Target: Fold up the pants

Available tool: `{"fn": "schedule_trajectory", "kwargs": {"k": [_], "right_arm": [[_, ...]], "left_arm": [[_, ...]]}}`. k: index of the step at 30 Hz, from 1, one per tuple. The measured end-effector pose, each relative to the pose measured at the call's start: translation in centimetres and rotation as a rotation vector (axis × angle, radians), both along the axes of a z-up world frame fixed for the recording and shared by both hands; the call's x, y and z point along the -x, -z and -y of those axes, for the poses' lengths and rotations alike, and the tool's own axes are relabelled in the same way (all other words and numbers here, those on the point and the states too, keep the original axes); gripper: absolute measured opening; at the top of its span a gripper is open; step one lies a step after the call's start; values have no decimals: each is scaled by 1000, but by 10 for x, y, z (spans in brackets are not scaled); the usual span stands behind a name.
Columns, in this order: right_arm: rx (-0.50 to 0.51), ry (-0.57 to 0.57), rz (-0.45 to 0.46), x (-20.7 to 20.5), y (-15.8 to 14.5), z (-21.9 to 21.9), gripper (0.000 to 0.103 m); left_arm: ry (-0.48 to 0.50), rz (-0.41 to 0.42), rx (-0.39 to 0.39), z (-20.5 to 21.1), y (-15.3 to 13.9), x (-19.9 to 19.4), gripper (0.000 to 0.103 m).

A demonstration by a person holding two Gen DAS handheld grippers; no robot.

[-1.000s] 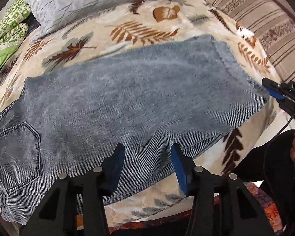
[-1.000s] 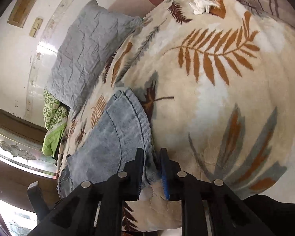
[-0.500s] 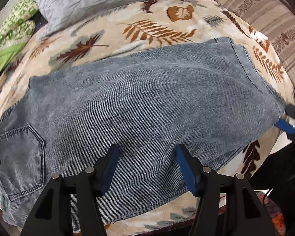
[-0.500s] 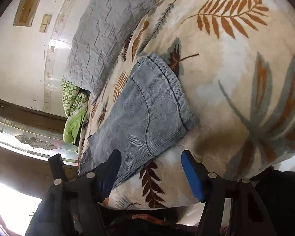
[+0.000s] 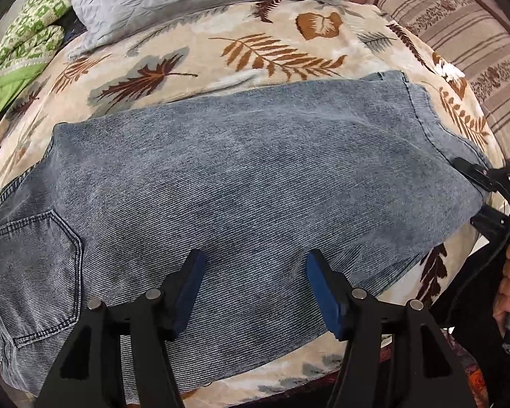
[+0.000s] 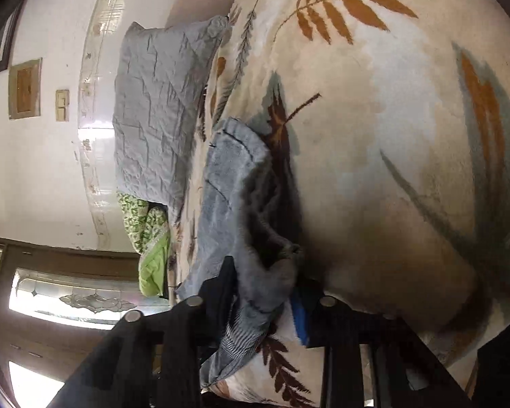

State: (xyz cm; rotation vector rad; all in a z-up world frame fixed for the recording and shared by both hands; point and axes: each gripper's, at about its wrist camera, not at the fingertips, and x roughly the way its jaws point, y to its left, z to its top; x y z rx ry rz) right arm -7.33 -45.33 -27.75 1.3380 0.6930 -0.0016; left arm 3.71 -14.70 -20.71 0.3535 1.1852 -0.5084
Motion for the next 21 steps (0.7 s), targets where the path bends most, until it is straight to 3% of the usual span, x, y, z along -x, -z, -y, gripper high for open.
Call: {"fn": "schedule_trajectory", "kwargs": {"k": [4, 8, 15, 21], "right_arm": [[129, -5, -1, -7, -22, -8, 22], [298, -47, 76, -17, -62, -29, 21], [550, -245, 183, -44, -126, -107, 20], [611, -443, 189, -73, -126, -192, 20]], "left_arm": [[-30, -17, 33, -13, -6, -4, 63], [-88, -8, 32, -35, -15, -15, 63], [-207, 32, 86, -98, -42, -27, 63], [-311, 63, 146, -150, -57, -32, 63]]}}
